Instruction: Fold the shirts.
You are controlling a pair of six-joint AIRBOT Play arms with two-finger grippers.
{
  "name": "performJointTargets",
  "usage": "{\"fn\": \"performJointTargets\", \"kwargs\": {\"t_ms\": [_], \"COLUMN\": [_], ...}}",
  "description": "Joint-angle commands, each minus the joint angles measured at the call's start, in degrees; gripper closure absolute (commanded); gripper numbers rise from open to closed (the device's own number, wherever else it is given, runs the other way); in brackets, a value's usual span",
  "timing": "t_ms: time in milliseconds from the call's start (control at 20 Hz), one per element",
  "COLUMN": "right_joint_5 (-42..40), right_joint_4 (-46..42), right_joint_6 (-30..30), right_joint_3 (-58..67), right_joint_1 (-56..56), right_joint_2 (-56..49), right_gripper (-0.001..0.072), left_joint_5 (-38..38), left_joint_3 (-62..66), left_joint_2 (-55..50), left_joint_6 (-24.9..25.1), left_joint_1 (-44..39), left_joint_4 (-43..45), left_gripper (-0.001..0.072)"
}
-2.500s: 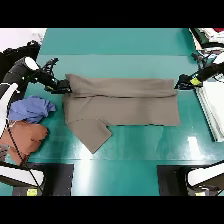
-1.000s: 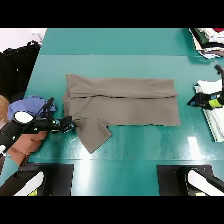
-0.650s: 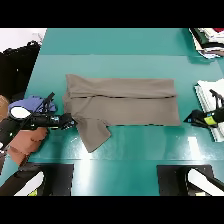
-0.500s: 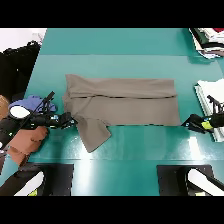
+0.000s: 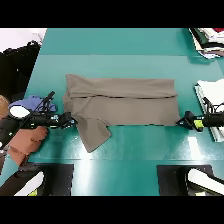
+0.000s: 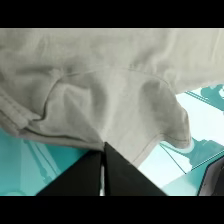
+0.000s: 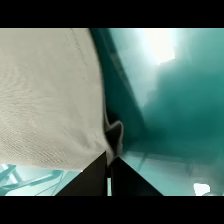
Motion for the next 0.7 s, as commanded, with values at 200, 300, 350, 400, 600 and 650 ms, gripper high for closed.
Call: {"fn": "performJointTargets", "kwargs": {"t_ms": [200, 300, 350, 400, 600, 650], "right_joint_5": [6.23, 13.35, 16.57, 19.82, 24.63, 23.39], "right_joint_4": [-8.28, -12.59, -14.84, -17.14, -18.23, -18.23], "right_joint_6": [-1.38, -1.31, -1.31, -1.31, 2.99, 3.96], "right_joint_3": [-0.11, -0.11, -0.11, -0.09, 2.49, 4.35], "right_joint_1": [0.04, 0.02, 0.02, 0.02, 0.79, 2.14], "right_joint_2": [11.15, 16.48, 19.39, 22.56, 30.95, 31.34], "right_gripper": [0.0699, 0.0699, 0.0699, 0.0699, 0.0700, 0.0700], "left_joint_5": [-8.96, -15.63, -19.67, -23.82, -27.41, -25.81], "left_joint_3": [1.66, 1.66, 1.68, 1.68, 2.80, 3.76], "left_joint_2": [9.18, 15.87, 19.04, 22.08, 26.18, 25.62], "left_joint_6": [-5.81, -9.11, -9.81, -11.39, -14.12, -13.90], "left_joint_1": [0.02, 0.02, 0.02, 0.02, 0.02, 0.02], "left_joint_4": [9.35, 13.31, 13.70, 13.49, 7.85, 7.93], "left_gripper": [0.0680, 0.0680, 0.0679, 0.0679, 0.0679, 0.0679]}}
